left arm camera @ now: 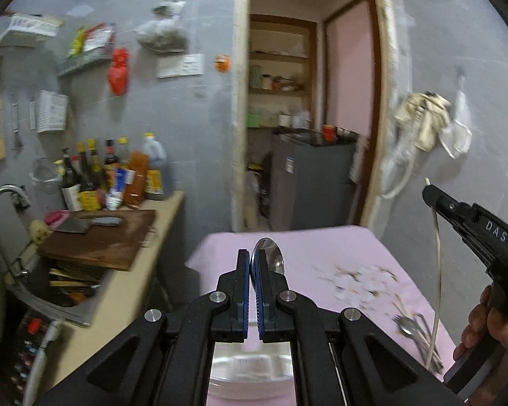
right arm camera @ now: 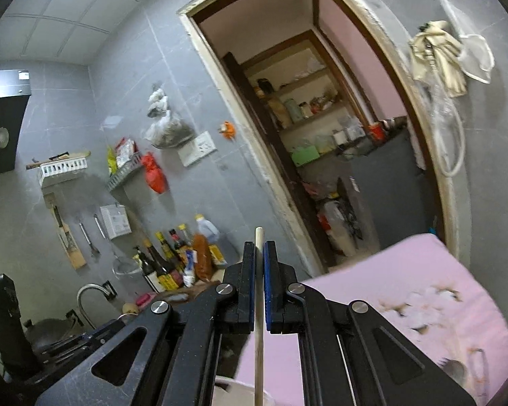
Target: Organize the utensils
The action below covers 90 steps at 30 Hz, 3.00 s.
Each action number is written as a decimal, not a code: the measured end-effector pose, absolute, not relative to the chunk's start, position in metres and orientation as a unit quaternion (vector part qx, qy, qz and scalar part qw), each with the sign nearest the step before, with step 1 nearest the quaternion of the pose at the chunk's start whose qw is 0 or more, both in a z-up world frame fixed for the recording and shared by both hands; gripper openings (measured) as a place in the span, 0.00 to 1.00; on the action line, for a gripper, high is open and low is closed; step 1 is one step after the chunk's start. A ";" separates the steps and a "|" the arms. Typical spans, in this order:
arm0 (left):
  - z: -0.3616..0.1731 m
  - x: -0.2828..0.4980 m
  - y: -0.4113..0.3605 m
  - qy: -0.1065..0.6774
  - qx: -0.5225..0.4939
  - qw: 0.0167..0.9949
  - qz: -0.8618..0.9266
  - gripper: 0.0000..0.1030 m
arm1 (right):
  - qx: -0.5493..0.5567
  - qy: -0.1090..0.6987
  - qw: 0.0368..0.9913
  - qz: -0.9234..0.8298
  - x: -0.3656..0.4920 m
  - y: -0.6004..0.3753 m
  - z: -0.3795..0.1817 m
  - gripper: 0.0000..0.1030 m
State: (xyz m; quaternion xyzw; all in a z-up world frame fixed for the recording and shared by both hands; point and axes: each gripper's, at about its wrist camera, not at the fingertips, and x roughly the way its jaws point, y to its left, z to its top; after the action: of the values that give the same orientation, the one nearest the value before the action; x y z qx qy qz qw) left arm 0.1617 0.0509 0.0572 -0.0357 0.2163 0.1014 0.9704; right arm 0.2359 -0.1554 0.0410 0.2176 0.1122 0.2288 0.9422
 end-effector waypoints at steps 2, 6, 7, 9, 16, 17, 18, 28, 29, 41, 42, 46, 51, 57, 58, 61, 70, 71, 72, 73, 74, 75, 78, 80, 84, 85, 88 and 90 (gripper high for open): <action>0.062 0.160 0.069 0.209 -0.040 0.969 0.122 0.03 | 0.218 0.099 0.943 0.232 0.238 -0.142 0.043 0.04; 0.067 0.161 0.104 0.195 -0.038 0.965 0.170 0.03 | 0.233 0.073 0.941 0.233 0.250 -0.121 0.045 0.04; 0.066 0.161 0.110 0.193 -0.035 0.964 0.180 0.03 | 0.237 0.071 0.941 0.230 0.253 -0.116 0.044 0.04; 0.065 0.161 0.121 0.191 -0.027 0.962 0.195 0.03 | 0.240 0.069 0.944 0.215 0.259 -0.106 0.040 0.04; 0.043 0.175 0.138 0.192 -0.001 0.953 0.234 0.04 | 0.220 0.089 0.963 0.124 0.267 -0.085 0.011 0.04; 0.039 0.177 0.137 0.194 0.005 0.952 0.237 0.04 | 0.216 0.093 0.965 0.115 0.267 -0.085 0.009 0.04; 0.034 0.180 0.136 0.197 0.011 0.950 0.241 0.04 | 0.209 0.098 0.968 0.103 0.267 -0.083 0.006 0.04; 0.005 0.185 0.126 0.204 0.018 0.945 0.256 0.04 | 0.183 0.107 0.975 0.065 0.264 -0.083 0.001 0.04; 0.005 0.186 0.126 0.204 0.021 0.945 0.256 0.04 | 0.182 0.108 0.975 0.064 0.265 -0.082 0.000 0.04; 0.000 0.184 0.116 0.222 0.024 0.955 0.195 0.07 | 0.162 0.142 0.972 0.097 0.250 -0.086 -0.006 0.04; 0.000 0.182 0.116 0.222 0.021 0.957 0.184 0.08 | 0.160 0.146 0.971 0.100 0.249 -0.086 -0.007 0.05; 0.002 0.178 0.115 0.221 0.000 0.964 0.145 0.34 | 0.157 0.159 0.969 0.106 0.241 -0.096 -0.009 0.18; 0.009 0.171 0.111 0.215 -0.031 0.969 0.121 0.48 | 0.151 0.161 0.969 0.111 0.226 -0.116 -0.002 0.36; 0.017 0.170 0.098 0.216 -0.065 0.969 0.101 0.66 | 0.118 0.142 0.978 0.097 0.205 -0.148 0.020 0.61; 0.020 0.169 0.093 0.214 -0.073 0.969 0.096 0.71 | 0.111 0.139 0.980 0.092 0.201 -0.156 0.024 0.64; 0.024 0.169 0.080 0.211 -0.085 0.970 0.083 0.79 | 0.097 0.136 0.983 0.082 0.196 -0.175 0.032 0.79; 0.032 0.166 0.019 0.185 -0.087 0.978 0.051 0.98 | 0.046 0.150 0.987 0.046 0.184 -0.250 0.041 0.99; 0.032 0.166 0.008 0.183 -0.083 0.979 0.045 0.98 | 0.044 0.153 0.986 0.042 0.184 -0.259 0.041 0.99; 0.032 0.167 0.000 0.183 -0.080 0.979 0.040 0.98 | 0.044 0.157 0.986 0.037 0.184 -0.269 0.040 0.99; 0.031 0.168 -0.008 0.184 -0.077 0.979 0.036 0.98 | 0.045 0.161 0.985 0.031 0.185 -0.279 0.039 0.99; 0.030 0.168 -0.016 0.184 -0.074 0.980 0.032 0.98 | 0.045 0.164 0.985 0.027 0.186 -0.288 0.038 0.99; 0.029 0.168 -0.024 0.185 -0.071 0.980 0.029 0.98 | 0.045 0.166 0.985 0.024 0.187 -0.295 0.036 0.99; 0.024 0.167 -0.046 0.184 -0.063 0.981 0.016 0.98 | 0.040 0.176 0.983 0.019 0.193 -0.316 0.030 0.99; 0.019 0.164 -0.061 0.180 -0.063 0.982 0.005 0.98 | 0.038 0.182 0.982 0.019 0.197 -0.326 0.025 0.99; 0.005 0.163 -0.087 0.194 -0.058 0.979 -0.007 0.98 | 0.039 0.205 0.978 0.011 0.213 -0.348 0.007 0.99; -0.001 0.164 -0.096 0.201 -0.053 0.978 -0.010 0.98 | 0.037 0.213 0.976 0.009 0.218 -0.352 0.000 0.99; -0.016 0.168 -0.114 0.216 -0.039 0.976 -0.011 0.98 | 0.035 0.236 0.971 0.008 0.230 -0.360 -0.019 0.99; -0.027 0.174 -0.123 0.229 -0.034 0.973 -0.010 0.98 | 0.033 0.249 0.968 0.009 0.236 -0.363 -0.031 0.99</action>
State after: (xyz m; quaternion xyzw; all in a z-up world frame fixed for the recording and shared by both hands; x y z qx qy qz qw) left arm 0.1735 -0.1230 -0.0271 -0.0335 0.2290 -0.0104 0.9728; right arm 0.2362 -0.3625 -0.0313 0.0333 0.2492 0.0094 0.9678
